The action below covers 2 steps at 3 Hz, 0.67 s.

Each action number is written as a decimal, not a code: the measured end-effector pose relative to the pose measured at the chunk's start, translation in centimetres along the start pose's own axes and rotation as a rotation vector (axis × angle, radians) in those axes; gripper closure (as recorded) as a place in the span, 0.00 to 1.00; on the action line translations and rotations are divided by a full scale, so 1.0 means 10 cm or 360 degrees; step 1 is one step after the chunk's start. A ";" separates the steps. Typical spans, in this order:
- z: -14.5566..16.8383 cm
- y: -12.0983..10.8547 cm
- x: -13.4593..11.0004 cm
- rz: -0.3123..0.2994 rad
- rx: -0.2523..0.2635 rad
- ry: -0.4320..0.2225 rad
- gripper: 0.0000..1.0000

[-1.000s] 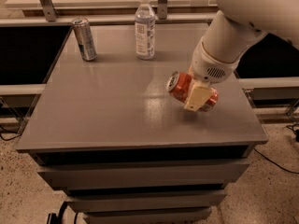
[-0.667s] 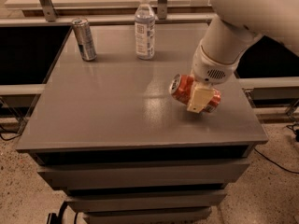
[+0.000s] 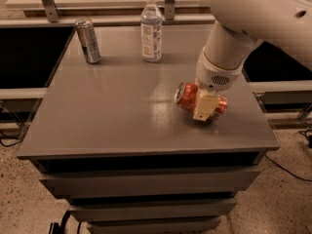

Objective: Knock coke can over

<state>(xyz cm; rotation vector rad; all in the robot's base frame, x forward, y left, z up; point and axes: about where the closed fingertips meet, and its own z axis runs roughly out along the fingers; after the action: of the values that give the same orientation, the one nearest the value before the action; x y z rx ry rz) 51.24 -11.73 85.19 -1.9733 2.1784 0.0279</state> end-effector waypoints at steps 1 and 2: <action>0.06 0.00 -0.04 -0.0015 -0.0031 0.0013 0.13; 0.07 -0.01 -0.06 -0.0013 -0.0040 0.0003 0.00</action>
Offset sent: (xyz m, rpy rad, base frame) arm 0.0069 0.0114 -0.0082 0.0111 0.0345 0.0121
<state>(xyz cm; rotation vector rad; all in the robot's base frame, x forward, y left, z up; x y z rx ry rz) 51.55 -11.00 84.59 -1.9965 2.1814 0.0525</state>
